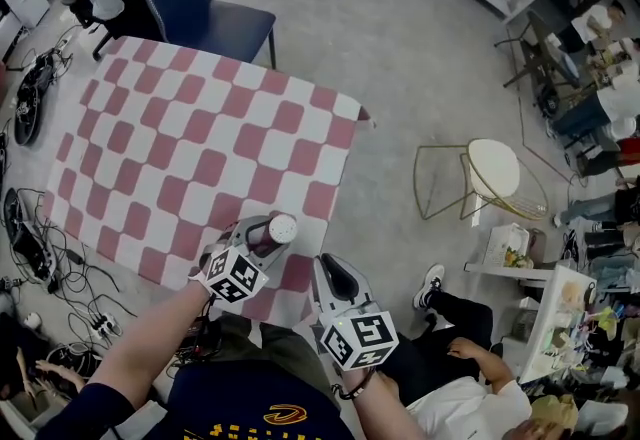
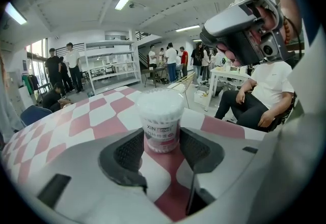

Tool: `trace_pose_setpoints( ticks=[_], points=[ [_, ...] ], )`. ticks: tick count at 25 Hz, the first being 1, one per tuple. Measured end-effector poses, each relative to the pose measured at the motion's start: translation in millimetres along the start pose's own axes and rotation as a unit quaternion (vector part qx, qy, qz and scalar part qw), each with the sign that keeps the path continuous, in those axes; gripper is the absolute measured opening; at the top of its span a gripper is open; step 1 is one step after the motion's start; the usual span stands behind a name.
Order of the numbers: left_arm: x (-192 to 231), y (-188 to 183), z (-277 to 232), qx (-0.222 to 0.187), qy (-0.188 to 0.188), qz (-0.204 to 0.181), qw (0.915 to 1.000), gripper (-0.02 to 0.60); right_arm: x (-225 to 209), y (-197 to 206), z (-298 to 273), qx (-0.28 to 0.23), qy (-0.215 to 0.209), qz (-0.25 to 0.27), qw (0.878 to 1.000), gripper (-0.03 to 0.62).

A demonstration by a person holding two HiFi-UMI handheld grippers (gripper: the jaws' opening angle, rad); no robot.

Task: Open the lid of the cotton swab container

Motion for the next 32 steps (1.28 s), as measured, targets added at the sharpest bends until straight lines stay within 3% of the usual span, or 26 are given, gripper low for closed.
trace_pose_setpoints(
  ticks=[11,16,19,24,29,32],
  points=[
    [8.1,-30.2,61.9,-0.029,-0.025,0.022,0.9990,0.222,11.2,-12.6,7.6,-0.016,-0.014,0.007,1.000,0.044],
    [5.7,-55.0,103.3,-0.027,-0.025,0.028,0.9989,0.221,46.1,-40.3,5.5,-0.036,-0.069,0.071,0.994,0.044],
    [-2.8,-71.6,122.3,-0.021,-0.013,0.028,0.9993,0.221,79.1,-59.6,5.4,-0.039,-0.124,0.149,0.980,0.047],
    [-17.9,-105.7,147.1,-0.030,0.029,0.031,0.9986,0.222,120.4,-73.4,11.4,-0.032,-0.237,0.242,0.940,0.180],
    [-22.3,-120.5,164.6,-0.003,0.037,-0.008,0.9993,0.222,141.2,-75.5,17.9,-0.001,-0.286,0.273,0.918,0.278],
    [-25.6,-122.0,171.8,0.015,0.029,-0.030,0.9990,0.222,156.0,-73.6,18.8,0.002,-0.295,0.283,0.913,0.288]
  ],
)
Point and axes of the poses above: the fingertips, and each gripper's own axes: z backward along the fingers, x to its left, y out of its underside, the point moved 1 cm from there along z, backward along the fingers, and after that the axes turned 6 degrees about -x, right-handed, at the moved point
